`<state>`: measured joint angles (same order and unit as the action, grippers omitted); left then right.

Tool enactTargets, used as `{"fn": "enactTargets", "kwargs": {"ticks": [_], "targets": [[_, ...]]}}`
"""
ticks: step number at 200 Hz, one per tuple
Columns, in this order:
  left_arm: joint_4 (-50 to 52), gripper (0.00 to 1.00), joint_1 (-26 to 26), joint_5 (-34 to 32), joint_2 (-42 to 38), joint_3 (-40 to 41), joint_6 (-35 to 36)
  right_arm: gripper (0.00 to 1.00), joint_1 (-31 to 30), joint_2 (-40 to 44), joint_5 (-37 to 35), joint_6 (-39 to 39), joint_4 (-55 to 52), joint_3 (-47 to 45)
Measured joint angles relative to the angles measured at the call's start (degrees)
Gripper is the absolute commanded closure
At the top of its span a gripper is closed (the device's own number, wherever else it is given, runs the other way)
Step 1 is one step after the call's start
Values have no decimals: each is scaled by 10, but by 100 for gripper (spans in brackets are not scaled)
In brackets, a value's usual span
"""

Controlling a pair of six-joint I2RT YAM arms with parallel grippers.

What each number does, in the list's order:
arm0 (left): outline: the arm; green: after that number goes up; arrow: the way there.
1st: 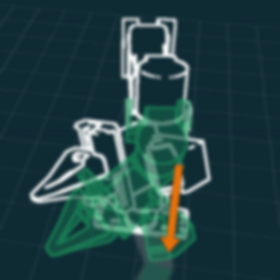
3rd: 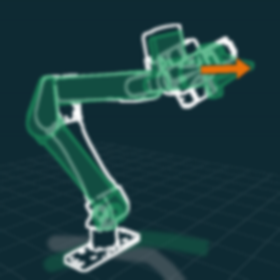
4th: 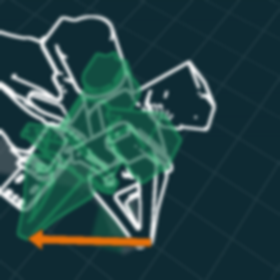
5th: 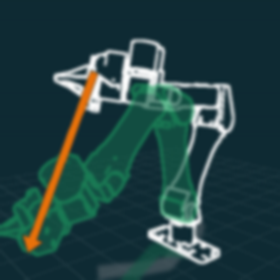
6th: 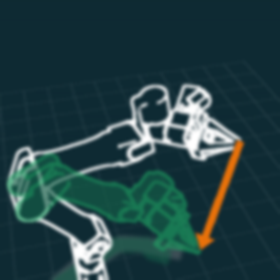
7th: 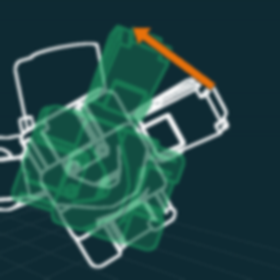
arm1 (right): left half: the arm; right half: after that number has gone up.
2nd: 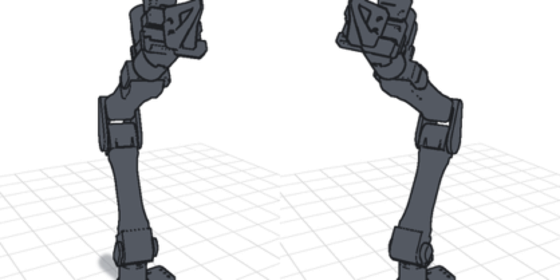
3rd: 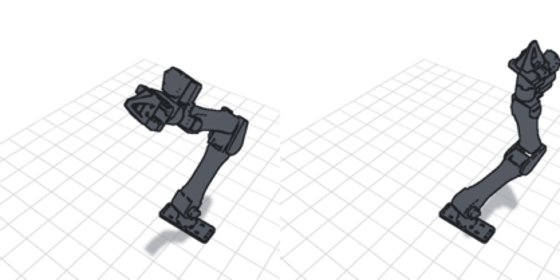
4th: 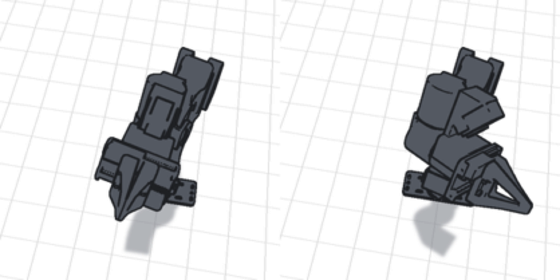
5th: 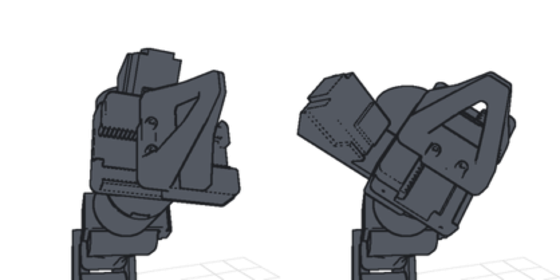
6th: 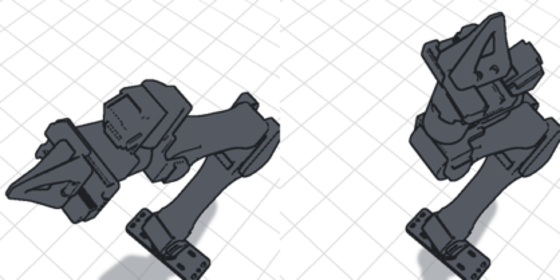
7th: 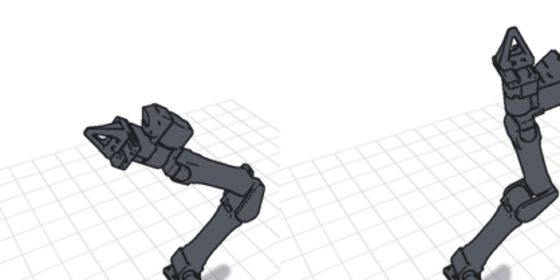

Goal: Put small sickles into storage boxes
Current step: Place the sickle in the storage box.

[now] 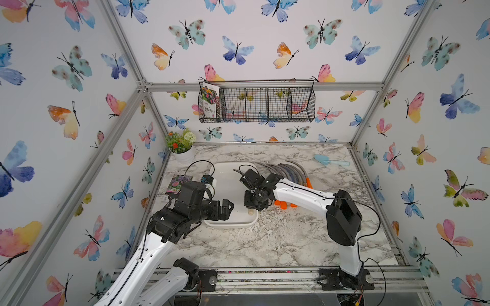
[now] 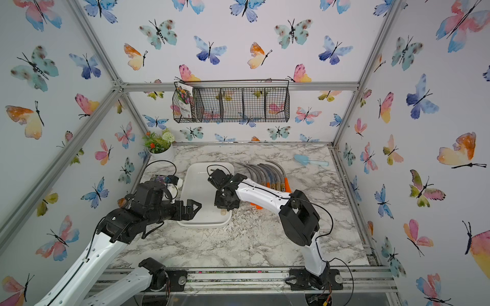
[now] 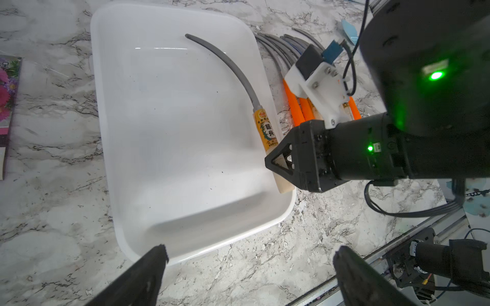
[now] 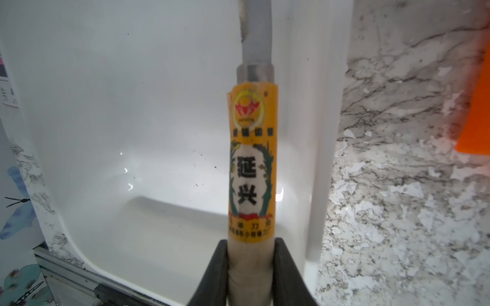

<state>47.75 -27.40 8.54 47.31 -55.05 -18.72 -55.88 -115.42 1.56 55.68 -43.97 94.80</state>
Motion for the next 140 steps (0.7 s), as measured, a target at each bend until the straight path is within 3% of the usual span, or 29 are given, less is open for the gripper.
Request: {"fn": "enactTargets", "kwargs": {"ticks": [95, 140], "targets": [[10, 2, 0, -10, -7, 10, -2, 99, 0, -85, 2, -10, 6, 49], [10, 2, 0, -10, -8, 16, -4, 83, 0, -113, 2, -17, 1, 90]]}}
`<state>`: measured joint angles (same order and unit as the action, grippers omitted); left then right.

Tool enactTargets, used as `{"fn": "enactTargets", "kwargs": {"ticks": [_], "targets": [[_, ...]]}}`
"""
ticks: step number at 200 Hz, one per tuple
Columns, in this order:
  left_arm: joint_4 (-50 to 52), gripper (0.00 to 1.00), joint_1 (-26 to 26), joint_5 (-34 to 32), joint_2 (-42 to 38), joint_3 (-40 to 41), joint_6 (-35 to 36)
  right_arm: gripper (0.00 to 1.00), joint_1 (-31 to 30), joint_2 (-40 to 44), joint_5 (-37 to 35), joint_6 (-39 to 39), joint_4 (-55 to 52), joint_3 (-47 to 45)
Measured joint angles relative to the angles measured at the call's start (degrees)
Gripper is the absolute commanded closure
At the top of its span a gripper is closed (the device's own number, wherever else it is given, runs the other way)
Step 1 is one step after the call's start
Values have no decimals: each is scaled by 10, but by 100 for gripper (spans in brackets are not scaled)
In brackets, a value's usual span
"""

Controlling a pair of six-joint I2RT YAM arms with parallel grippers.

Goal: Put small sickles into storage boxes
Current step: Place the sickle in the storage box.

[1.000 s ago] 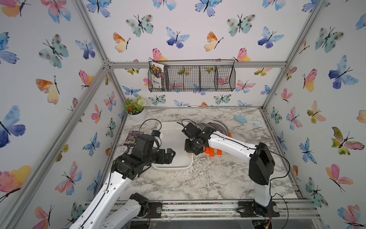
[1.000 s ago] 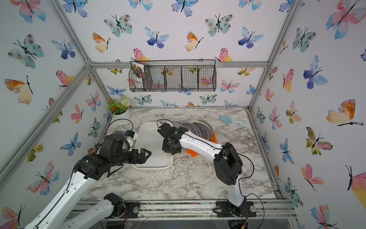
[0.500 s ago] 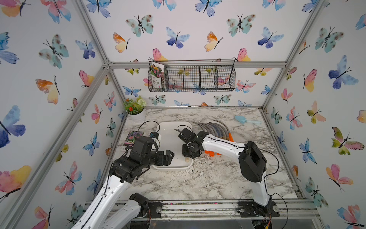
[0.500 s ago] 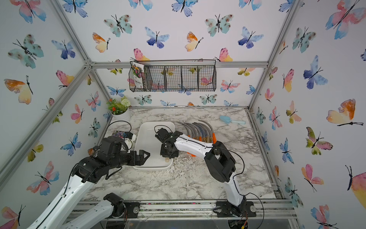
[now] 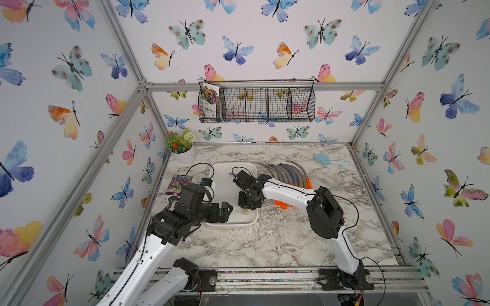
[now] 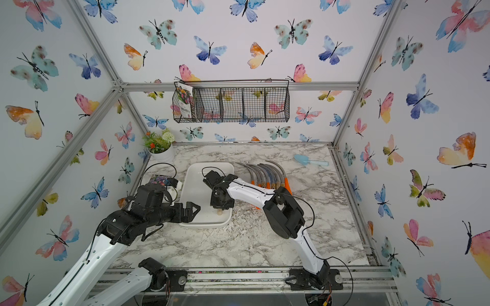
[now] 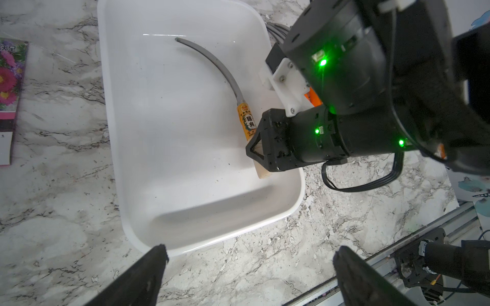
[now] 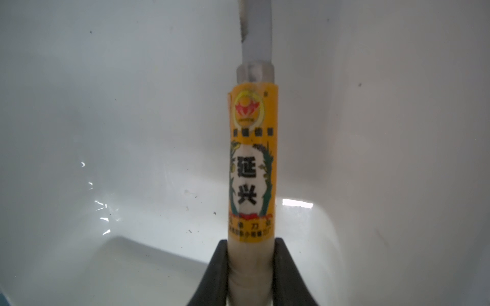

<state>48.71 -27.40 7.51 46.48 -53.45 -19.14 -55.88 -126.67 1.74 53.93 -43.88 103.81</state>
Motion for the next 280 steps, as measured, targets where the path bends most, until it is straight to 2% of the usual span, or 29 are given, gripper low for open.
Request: {"fn": "enactTargets", "kwargs": {"ticks": [49, 67, 103, 125, 159, 221, 280], "targets": [[0, 2, 0, -2, 0, 1, 0, 64, 0, -10, 1, -9, -4, 3], [0, 2, 0, -3, 0, 1, 0, 62, 0, -10, 4, -11, -4, 6], [0, 2, 0, -4, 0, 1, 0, 47, 0, -10, 16, -15, -2, 12], [0, 2, 0, -4, 0, 1, 0, 34, 0, -10, 21, -21, -2, 21], [0, 2, 0, -4, 0, 1, 0, 2, 0, -9, 31, -27, 7, 30], [0, 2, 0, -4, 9, -16, 0, 1, 0, 6, 39, -41, 15, 31], [-10, 2, 0, -1, 37, -31, 0, 2, 1, 8, 22, -65, -8, 82]]}}
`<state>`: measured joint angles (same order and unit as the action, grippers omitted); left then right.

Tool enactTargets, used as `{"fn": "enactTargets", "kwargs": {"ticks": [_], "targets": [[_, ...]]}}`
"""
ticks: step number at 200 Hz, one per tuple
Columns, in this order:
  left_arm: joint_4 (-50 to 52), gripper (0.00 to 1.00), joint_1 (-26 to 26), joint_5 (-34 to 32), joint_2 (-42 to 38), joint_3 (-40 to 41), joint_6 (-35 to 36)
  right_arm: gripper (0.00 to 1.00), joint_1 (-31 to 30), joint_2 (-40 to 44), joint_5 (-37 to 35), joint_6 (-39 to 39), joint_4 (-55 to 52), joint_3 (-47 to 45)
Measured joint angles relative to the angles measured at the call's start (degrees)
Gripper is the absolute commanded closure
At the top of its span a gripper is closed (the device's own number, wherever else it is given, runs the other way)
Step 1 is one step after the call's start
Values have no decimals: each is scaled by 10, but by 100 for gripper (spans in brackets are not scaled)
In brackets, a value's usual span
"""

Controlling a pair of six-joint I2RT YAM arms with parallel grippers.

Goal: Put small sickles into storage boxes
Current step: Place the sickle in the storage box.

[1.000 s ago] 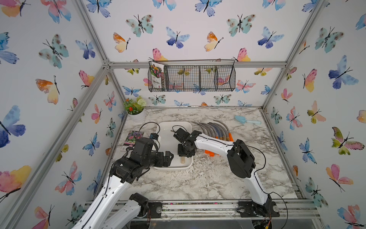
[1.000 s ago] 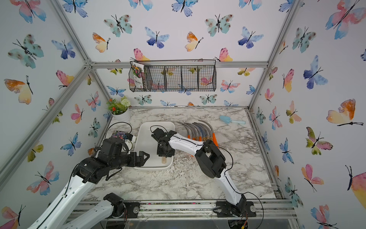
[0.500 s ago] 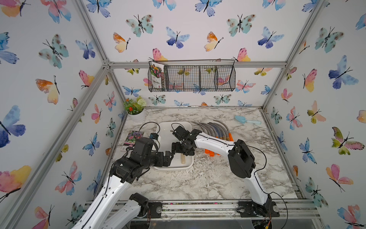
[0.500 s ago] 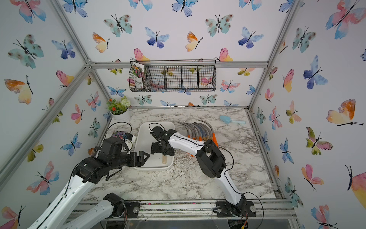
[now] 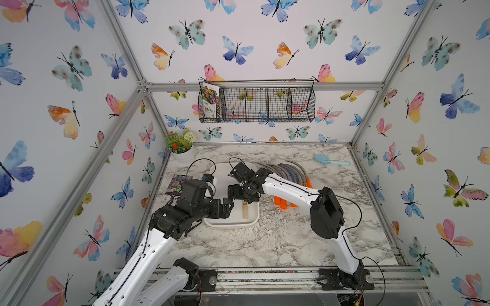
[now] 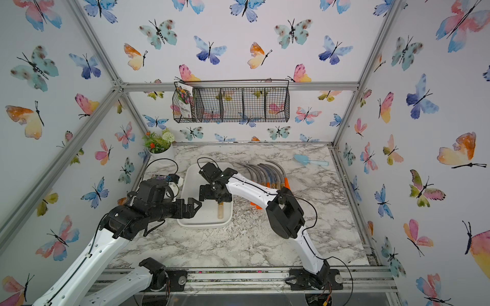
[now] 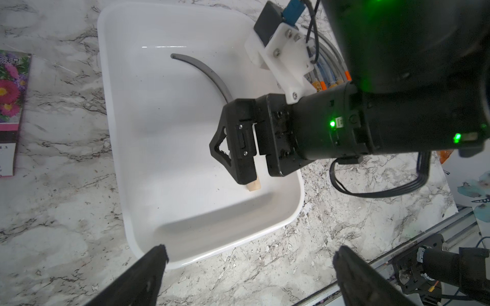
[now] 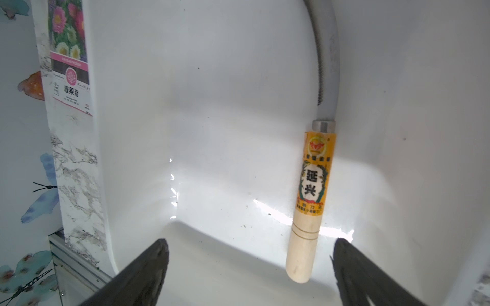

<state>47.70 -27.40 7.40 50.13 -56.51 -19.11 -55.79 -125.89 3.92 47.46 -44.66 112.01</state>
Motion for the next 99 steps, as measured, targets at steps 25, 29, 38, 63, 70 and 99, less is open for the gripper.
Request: {"fn": "enactTargets", "kwargs": {"ticks": [25, 29, 38, 63, 70, 99], "targets": [[-14, 2, 0, 7, 14, -3, 0, 2, 6, 8, -9, -8, -7, 2], [-16, 2, 0, 8, 16, -3, 0, 2, 7, 10, -9, -9, -8, 2], [-19, 2, 0, 12, 22, -4, 0, 2, 11, 14, -11, -12, -11, 2], [-40, 2, 0, 32, 41, -10, 0, 2, 27, 24, -19, -21, -19, 2], [-44, 2, 0, 36, 45, -10, 0, 2, 32, 26, -21, -23, -21, 2], [-66, 2, 0, 54, 62, -10, -3, 2, 52, 41, -32, -32, -32, -2]]}}
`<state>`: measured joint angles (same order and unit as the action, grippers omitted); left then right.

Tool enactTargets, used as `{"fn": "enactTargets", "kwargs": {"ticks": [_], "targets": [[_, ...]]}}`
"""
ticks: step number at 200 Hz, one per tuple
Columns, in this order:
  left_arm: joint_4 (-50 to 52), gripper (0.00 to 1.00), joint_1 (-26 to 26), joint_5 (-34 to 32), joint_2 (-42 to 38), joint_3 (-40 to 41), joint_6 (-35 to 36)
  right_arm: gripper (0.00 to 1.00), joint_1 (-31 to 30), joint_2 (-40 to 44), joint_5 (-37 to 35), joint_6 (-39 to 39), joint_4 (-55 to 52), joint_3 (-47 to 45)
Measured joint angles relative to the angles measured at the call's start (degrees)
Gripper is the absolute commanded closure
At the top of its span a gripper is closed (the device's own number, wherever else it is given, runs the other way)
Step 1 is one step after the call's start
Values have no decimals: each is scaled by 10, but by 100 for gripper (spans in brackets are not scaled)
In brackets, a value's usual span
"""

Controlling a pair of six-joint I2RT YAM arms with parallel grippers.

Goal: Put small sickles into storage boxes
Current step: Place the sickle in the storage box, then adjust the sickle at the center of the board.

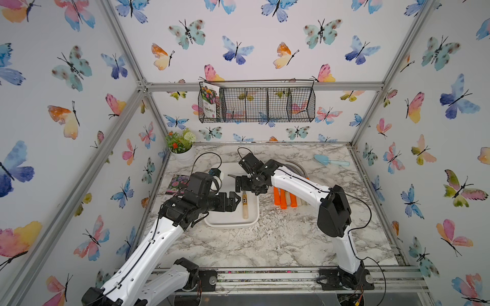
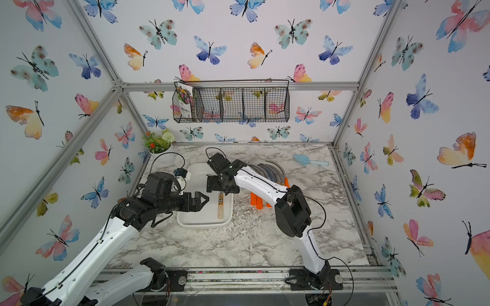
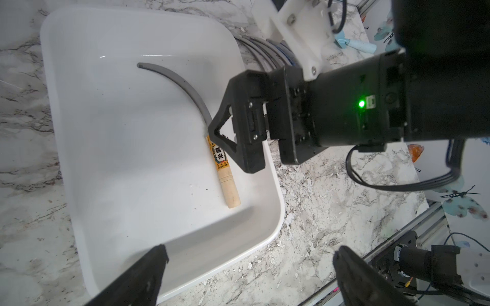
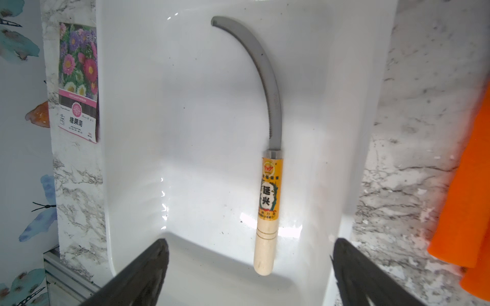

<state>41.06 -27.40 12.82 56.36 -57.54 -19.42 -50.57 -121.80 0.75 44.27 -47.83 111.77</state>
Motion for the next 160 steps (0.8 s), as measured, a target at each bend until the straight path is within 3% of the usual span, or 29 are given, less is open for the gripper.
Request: {"fn": "enactTargets", "kwargs": {"ticks": [160], "targets": [[-121, 2, -23, 56, 77, 23, -9, 4, 91, 98, -47, -36, -3, -165]]}}
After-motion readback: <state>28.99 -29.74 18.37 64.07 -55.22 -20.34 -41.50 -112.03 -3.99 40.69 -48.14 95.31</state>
